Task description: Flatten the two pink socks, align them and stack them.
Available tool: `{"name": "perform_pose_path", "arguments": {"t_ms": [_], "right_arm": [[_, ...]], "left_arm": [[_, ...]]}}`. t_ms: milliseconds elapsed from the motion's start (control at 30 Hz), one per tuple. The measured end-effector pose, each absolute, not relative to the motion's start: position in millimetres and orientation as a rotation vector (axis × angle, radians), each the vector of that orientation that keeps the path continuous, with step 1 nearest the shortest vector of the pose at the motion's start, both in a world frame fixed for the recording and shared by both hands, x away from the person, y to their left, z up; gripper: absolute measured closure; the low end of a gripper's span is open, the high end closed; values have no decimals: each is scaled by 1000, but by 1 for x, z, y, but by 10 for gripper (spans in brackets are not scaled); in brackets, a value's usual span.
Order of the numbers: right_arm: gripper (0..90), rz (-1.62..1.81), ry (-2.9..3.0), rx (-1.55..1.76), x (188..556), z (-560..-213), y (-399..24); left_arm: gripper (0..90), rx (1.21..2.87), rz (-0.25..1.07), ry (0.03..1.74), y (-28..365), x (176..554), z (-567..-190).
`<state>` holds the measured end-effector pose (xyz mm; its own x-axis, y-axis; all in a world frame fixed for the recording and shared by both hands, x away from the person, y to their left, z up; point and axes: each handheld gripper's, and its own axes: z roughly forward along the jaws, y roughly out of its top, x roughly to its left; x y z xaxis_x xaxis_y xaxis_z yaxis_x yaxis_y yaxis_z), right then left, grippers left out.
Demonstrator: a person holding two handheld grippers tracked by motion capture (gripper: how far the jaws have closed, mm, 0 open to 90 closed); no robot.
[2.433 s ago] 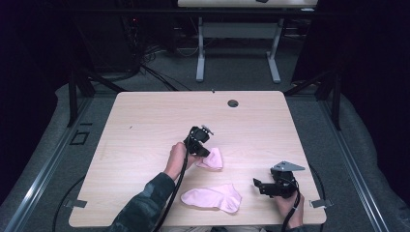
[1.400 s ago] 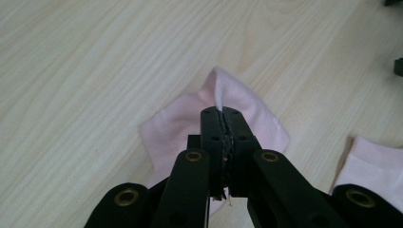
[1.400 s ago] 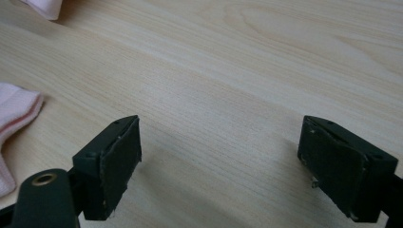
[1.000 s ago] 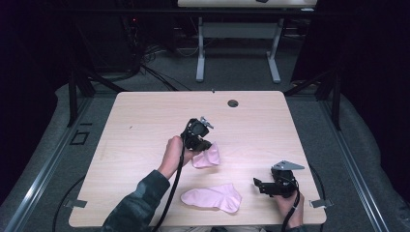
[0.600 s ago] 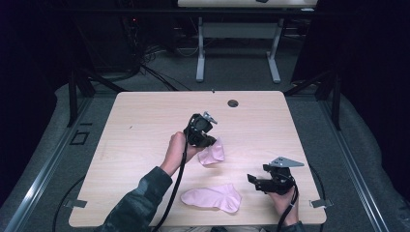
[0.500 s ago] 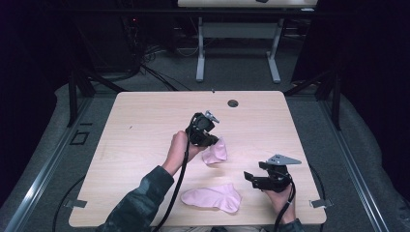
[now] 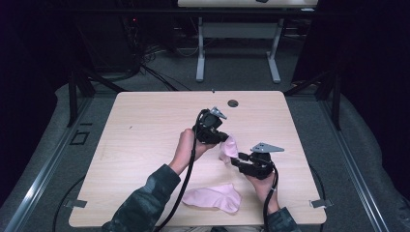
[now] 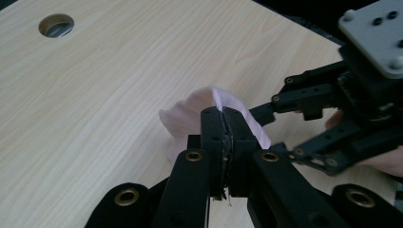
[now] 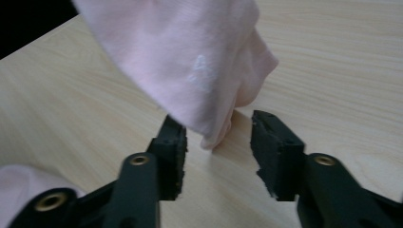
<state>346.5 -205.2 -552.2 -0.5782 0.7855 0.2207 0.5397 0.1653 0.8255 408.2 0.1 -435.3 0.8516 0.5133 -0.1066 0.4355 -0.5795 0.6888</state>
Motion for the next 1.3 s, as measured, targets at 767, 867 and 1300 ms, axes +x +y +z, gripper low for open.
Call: {"name": "perform_pose_path", "arguments": {"t_ms": [767,867,1300], "right_arm": [[843,872,2304,926,324,-529,-169],[721,930,2445,917,325,-543,-161],[587,1045,2464,1042,359,-534,-191]], "left_arm": [[882,2251,-116,814,42,423,-489],[881,2279,-163,873,64,422,-515],[625,2310,-169,1009,105,418,-543]]}}
